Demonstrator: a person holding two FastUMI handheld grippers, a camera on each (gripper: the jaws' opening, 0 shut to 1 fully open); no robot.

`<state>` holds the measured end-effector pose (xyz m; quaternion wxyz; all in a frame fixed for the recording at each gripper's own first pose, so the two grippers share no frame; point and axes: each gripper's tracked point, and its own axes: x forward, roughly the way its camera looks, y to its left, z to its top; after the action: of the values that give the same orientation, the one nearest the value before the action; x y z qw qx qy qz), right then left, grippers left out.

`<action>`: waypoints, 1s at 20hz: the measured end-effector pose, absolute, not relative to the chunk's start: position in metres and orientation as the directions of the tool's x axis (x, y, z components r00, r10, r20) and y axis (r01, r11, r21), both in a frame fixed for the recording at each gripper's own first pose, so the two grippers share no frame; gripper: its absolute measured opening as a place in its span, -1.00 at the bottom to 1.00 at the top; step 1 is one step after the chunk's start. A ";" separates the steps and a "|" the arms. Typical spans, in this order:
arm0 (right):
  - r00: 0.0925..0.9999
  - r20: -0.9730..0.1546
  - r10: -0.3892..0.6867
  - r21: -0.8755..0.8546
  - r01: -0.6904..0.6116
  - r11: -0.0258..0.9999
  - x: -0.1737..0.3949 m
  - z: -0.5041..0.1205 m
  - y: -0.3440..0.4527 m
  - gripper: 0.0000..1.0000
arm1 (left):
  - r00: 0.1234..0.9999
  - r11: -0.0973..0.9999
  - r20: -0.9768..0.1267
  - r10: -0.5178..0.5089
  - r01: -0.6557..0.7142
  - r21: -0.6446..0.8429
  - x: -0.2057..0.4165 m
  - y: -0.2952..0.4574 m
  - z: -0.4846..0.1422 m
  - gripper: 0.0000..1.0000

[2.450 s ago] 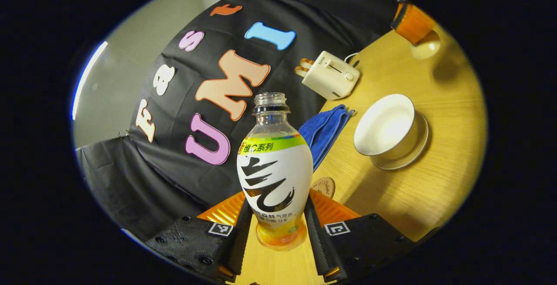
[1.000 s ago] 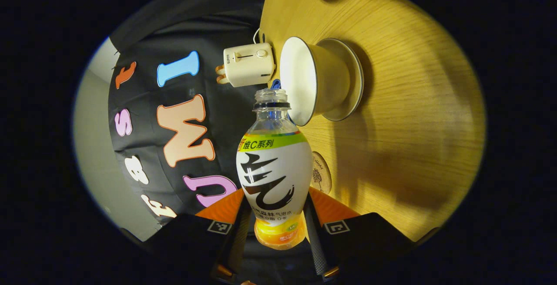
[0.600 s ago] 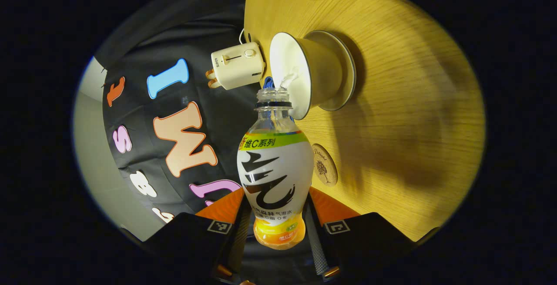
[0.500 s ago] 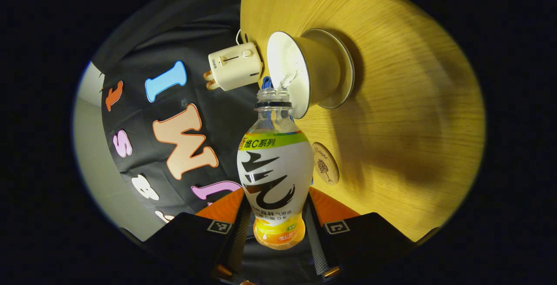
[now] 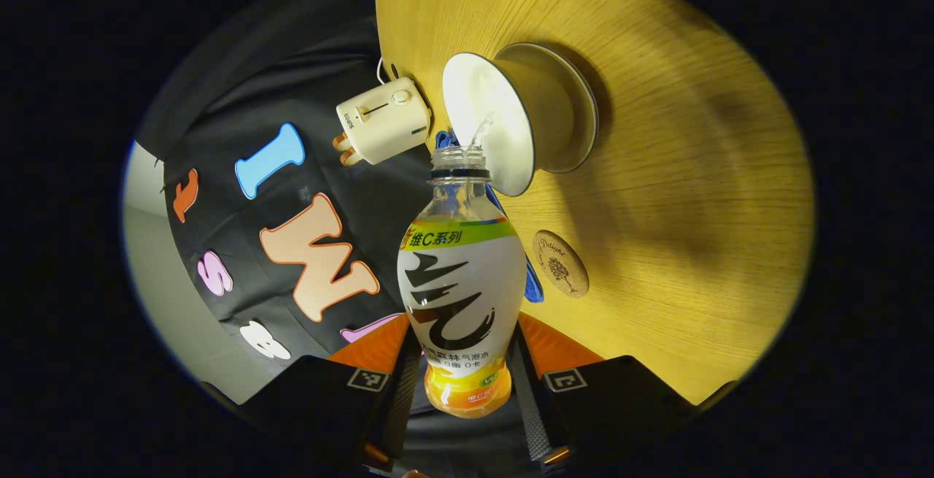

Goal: Open the teacup lid with one hand, grasp the water bottle and pour water into the teacup with the other hand; after pouring, place the water bottle on the coaster and then close the teacup lid.

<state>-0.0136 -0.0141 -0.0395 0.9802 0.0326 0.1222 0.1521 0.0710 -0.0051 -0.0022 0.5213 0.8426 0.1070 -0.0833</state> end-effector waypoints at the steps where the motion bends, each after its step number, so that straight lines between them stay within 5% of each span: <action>1: 0.924 -0.228 0.307 0.101 -0.291 0.951 -0.013 -0.039 -0.014 -0.33 | 0.964 -0.445 -0.249 0.098 0.266 0.855 0.072 -0.004 0.000 0.24; 20: 0.930 -0.207 0.305 0.080 -0.295 0.952 -0.015 -0.036 -0.013 -0.35 | 0.961 -0.620 -0.256 0.104 0.264 0.739 0.071 -0.013 0.012 0.24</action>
<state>-0.0151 -0.0129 -0.0360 0.9820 0.0237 0.1090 0.1526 0.0711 -0.0132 0.0123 0.4235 0.8951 0.1027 -0.0945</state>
